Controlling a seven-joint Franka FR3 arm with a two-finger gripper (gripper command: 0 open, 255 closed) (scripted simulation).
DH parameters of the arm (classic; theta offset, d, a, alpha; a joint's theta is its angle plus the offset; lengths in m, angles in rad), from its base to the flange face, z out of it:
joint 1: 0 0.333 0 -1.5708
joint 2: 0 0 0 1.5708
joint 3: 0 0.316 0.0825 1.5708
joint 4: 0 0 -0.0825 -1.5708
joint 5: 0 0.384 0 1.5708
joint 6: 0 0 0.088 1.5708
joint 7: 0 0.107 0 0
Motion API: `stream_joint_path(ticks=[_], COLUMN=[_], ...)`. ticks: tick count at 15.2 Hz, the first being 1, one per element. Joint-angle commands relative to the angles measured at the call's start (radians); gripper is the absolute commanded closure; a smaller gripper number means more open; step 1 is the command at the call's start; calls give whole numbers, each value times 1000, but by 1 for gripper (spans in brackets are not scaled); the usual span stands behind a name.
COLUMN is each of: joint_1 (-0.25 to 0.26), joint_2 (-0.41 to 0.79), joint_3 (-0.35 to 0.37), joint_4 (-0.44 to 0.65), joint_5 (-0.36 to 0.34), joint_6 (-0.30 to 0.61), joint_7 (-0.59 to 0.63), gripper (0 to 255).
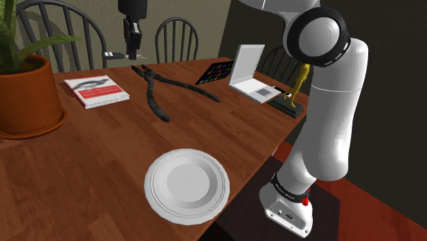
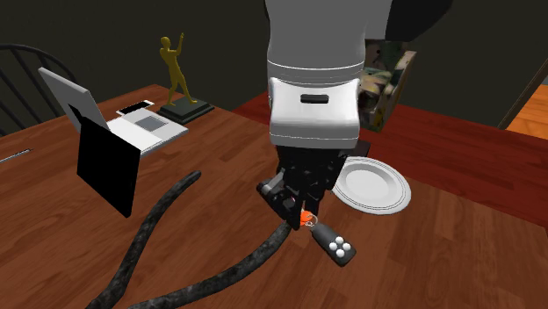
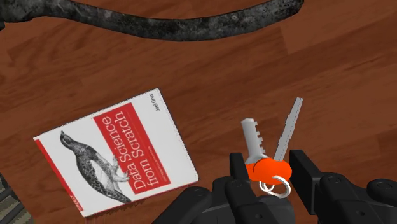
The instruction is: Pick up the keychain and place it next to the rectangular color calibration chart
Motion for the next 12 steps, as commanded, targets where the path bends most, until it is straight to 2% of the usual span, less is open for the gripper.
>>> stream_joint_path(ticks=[1, 6, 12], joint_1=[-15, -85, -157], joint_2=[-33, -182, -318], joint_3=[-4, -35, -88], joint_4=[-41, -248, -421], joint_5=[7, 36, 58], joint_6=[7, 63, 96], joint_7=[-18, -116, -243], gripper=[255, 255, 255])
